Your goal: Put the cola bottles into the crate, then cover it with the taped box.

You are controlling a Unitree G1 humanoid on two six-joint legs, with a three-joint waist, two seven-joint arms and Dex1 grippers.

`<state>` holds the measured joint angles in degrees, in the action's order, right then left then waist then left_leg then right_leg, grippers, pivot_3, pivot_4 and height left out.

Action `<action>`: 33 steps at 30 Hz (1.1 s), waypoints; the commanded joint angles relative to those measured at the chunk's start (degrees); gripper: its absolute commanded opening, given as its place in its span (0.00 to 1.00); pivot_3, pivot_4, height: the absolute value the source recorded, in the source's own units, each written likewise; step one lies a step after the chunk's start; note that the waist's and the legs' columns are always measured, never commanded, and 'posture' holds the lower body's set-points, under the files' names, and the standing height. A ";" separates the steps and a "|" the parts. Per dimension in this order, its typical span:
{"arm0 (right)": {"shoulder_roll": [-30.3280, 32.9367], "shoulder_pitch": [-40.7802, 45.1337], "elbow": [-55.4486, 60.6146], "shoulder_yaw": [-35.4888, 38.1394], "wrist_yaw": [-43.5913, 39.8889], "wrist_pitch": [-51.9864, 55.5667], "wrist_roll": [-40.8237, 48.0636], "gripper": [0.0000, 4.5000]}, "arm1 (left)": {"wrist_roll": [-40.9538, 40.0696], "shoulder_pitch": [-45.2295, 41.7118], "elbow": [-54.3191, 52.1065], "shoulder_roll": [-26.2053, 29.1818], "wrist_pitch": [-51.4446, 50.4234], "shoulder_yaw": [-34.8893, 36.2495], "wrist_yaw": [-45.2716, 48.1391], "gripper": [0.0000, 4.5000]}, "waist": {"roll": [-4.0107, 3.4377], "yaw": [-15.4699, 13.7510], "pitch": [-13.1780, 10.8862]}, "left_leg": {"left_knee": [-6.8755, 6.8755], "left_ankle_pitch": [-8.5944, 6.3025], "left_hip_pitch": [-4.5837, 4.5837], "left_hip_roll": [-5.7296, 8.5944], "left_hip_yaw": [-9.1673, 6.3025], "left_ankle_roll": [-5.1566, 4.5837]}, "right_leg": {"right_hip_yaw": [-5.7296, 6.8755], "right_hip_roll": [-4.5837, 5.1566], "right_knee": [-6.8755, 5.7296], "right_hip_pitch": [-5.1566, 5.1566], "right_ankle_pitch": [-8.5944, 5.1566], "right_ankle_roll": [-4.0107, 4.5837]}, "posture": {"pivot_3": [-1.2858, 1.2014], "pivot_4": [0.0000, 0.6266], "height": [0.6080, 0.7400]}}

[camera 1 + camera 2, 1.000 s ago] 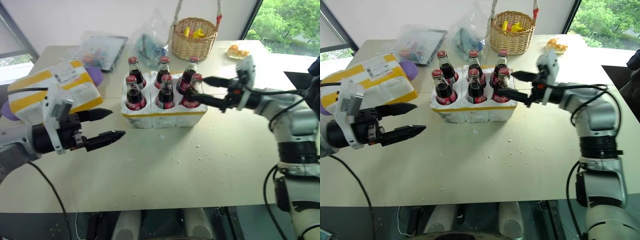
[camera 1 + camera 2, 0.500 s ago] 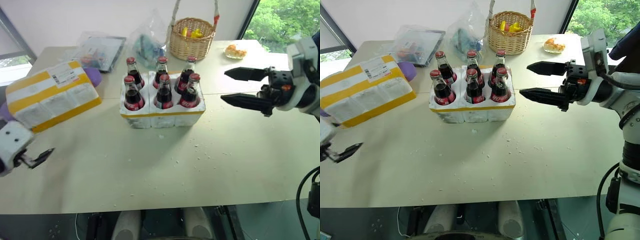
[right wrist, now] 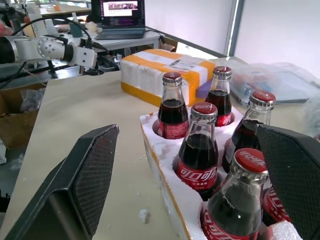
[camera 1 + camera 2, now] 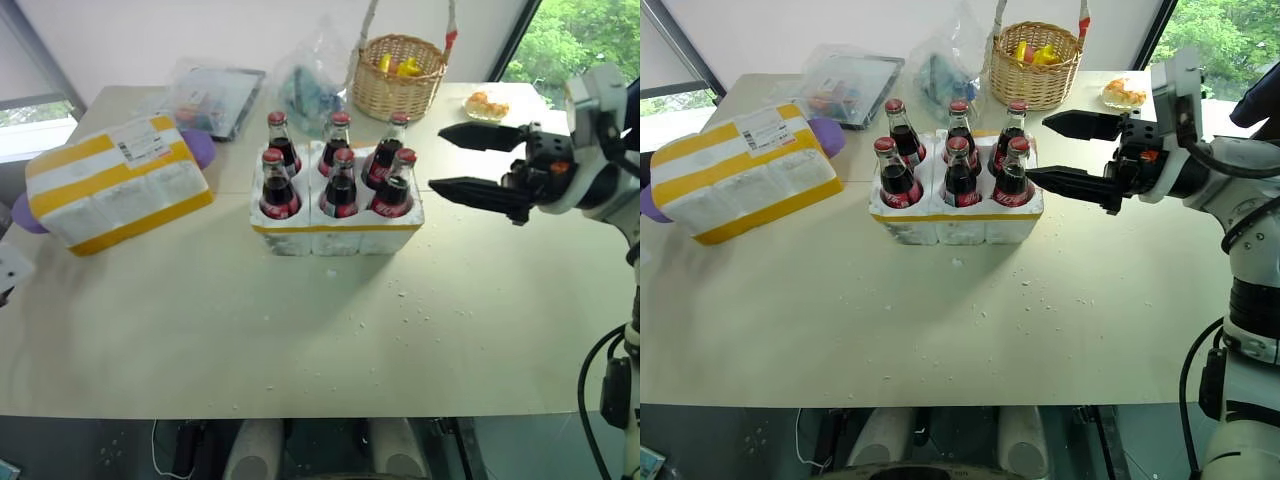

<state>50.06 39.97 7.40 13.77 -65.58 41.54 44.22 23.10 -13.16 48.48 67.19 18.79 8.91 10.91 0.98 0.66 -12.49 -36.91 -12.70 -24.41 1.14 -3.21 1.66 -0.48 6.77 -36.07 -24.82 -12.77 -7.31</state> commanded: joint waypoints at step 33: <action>3.94 1.13 1.68 4.38 2.17 0.98 3.54 1.00 | 9.65 -30.15 26.28 -5.90 4.62 -21.03 -12.55 0.48 | 0.10 0.14 0.05 | -0.16 0.01 0.01 0.01 0.03 0.00 | -0.01 -0.02 -0.11 0.06 0.10 -0.17 | 0.52 0.24 0.98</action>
<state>53.89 40.82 7.61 16.07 -63.59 43.31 46.39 33.10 -42.51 75.28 59.05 22.79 -12.22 -1.37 1.07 0.80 -12.44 -37.06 -12.69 -24.40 1.15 -3.18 1.65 -0.48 6.75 -36.18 -24.76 -12.67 -7.48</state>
